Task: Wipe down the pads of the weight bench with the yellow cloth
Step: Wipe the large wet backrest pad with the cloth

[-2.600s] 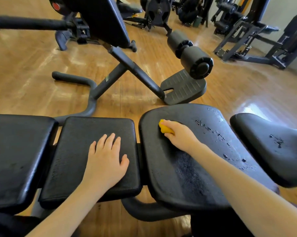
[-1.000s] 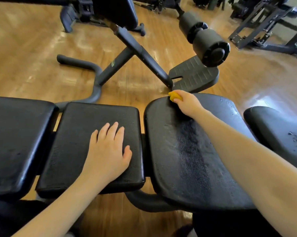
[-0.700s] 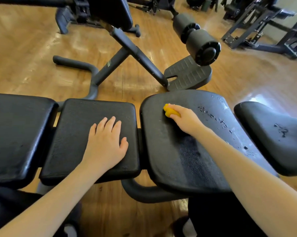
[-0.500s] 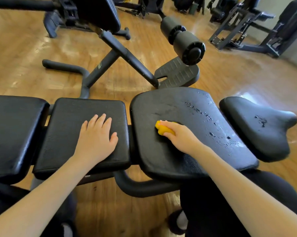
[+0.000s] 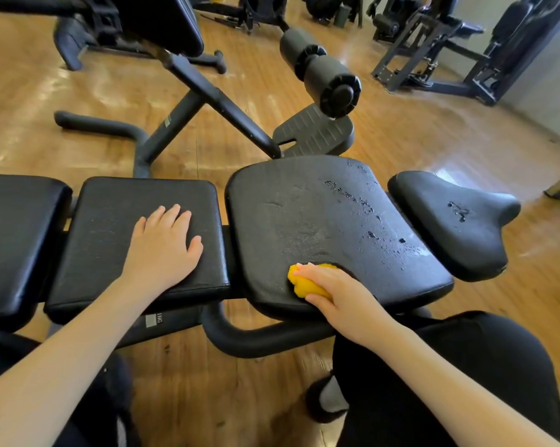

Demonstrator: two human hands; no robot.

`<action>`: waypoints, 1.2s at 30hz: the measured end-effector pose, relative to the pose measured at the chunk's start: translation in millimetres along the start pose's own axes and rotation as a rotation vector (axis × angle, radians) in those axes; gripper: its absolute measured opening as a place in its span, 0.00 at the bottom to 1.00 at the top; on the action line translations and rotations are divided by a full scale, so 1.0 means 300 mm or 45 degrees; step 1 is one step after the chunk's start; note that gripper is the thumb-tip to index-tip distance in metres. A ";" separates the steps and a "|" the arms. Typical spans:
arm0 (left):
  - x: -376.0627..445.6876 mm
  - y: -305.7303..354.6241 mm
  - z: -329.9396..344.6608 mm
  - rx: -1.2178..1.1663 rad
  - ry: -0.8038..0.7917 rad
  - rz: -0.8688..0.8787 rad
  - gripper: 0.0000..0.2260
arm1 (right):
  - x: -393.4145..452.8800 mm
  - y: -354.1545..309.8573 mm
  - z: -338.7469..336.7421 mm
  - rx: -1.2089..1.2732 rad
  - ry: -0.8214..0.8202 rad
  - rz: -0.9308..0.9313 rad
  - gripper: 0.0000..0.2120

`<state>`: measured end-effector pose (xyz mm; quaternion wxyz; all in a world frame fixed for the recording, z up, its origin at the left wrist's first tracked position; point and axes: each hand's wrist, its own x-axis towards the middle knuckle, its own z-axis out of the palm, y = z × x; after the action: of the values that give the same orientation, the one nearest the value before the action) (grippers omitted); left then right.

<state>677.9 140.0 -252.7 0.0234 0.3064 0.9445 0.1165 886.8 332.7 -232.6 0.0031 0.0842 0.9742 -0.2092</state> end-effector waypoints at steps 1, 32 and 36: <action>0.000 0.001 0.000 0.001 0.002 0.001 0.25 | -0.003 0.008 -0.001 -0.015 0.001 -0.012 0.20; 0.014 -0.010 0.030 -0.012 0.067 -0.029 0.27 | 0.839 0.293 -0.122 0.092 0.187 0.236 0.20; 0.018 -0.018 0.024 -0.015 0.064 -0.031 0.28 | 0.847 0.270 -0.114 0.095 0.223 0.249 0.19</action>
<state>671.3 140.4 -261.0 0.0028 0.2918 0.9477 0.1293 650.8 461.0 -244.8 -0.0649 0.1967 0.9494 -0.2360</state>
